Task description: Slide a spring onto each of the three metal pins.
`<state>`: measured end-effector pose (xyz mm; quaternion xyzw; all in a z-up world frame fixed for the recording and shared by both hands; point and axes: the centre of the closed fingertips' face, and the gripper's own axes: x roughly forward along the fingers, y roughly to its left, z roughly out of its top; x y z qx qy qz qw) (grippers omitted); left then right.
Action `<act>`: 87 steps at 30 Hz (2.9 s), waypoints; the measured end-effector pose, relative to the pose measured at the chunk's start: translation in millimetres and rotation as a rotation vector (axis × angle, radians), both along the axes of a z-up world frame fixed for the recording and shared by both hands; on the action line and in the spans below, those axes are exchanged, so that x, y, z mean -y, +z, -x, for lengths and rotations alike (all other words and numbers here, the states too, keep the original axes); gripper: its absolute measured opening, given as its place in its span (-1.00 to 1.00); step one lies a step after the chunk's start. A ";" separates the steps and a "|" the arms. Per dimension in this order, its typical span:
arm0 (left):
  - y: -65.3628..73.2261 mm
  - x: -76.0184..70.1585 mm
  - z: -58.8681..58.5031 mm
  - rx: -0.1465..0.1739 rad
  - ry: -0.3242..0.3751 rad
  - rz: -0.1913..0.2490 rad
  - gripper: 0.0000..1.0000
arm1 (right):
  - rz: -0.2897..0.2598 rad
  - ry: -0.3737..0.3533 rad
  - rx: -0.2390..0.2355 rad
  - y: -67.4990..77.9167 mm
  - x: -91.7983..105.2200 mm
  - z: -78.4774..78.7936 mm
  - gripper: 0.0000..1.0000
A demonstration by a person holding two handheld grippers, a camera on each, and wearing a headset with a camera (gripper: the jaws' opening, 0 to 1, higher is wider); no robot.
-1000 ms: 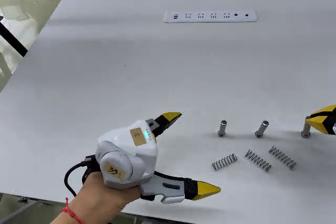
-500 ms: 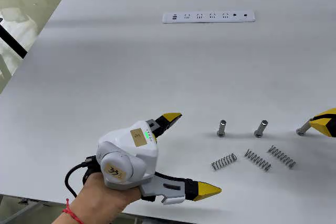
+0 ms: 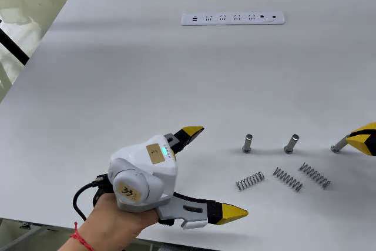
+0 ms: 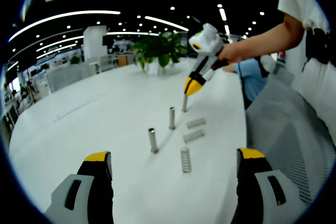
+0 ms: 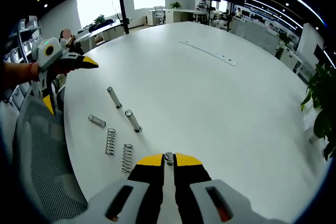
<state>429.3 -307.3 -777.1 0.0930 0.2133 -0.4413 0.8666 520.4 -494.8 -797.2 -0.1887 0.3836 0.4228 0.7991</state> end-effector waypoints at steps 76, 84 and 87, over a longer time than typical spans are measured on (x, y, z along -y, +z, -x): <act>7.4 3.8 5.3 0.009 -0.020 -0.032 0.96 | -0.092 0.031 0.043 23.5 9.7 22.4 -0.13; 10.5 2.6 5.9 0.013 -0.022 -0.049 0.95 | -0.133 0.070 0.047 25.5 15.4 37.2 0.16; 10.3 2.9 7.2 0.010 -0.025 -0.057 0.94 | -0.154 0.092 0.047 26.8 15.9 43.8 0.27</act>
